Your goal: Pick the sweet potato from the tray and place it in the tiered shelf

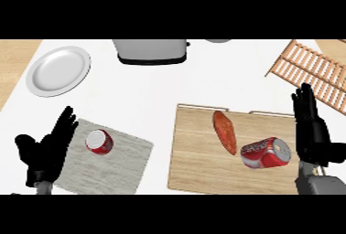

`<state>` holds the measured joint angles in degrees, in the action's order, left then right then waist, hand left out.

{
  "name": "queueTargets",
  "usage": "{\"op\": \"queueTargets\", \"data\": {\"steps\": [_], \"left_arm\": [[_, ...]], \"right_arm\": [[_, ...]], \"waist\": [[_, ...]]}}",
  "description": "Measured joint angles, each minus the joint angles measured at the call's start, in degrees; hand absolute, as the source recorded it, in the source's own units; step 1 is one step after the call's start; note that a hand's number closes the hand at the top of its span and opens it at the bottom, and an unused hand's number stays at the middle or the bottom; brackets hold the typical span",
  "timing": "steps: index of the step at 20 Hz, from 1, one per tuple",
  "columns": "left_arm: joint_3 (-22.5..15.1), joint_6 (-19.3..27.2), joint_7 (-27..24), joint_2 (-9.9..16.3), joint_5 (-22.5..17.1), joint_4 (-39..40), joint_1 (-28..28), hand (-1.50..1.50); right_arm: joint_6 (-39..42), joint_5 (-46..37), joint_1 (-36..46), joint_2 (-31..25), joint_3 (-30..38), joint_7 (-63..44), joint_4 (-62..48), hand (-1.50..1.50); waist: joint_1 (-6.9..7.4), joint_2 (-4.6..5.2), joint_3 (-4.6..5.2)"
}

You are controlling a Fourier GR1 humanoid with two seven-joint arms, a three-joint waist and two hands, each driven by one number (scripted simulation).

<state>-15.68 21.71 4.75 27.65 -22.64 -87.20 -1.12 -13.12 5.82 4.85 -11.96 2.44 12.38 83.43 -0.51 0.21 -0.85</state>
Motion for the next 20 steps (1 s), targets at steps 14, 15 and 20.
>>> {"op": "queueTargets", "data": {"steps": [14,15,20], "left_arm": [[4.8,-8.2,-3.1,5.1,-0.6,5.6,0.8,0.00],[5.1,-8.7,-3.7,5.0,-0.6,5.9,0.3,0.00],[6.4,-9.6,-4.3,5.1,-0.5,7.0,-0.3,0.00]], "right_arm": [[-24.1,-31.9,9.9,7.3,-18.9,-19.0,-6.5,-1.50],[-25.3,-34.0,9.9,8.3,-21.5,-22.0,-6.1,-1.50],[-25.9,-48.9,11.4,10.2,-28.4,-39.4,-4.1,-1.50]], "waist": [[1.34,-0.19,1.19],[1.27,-0.26,1.16],[0.30,-0.58,1.12]]}}
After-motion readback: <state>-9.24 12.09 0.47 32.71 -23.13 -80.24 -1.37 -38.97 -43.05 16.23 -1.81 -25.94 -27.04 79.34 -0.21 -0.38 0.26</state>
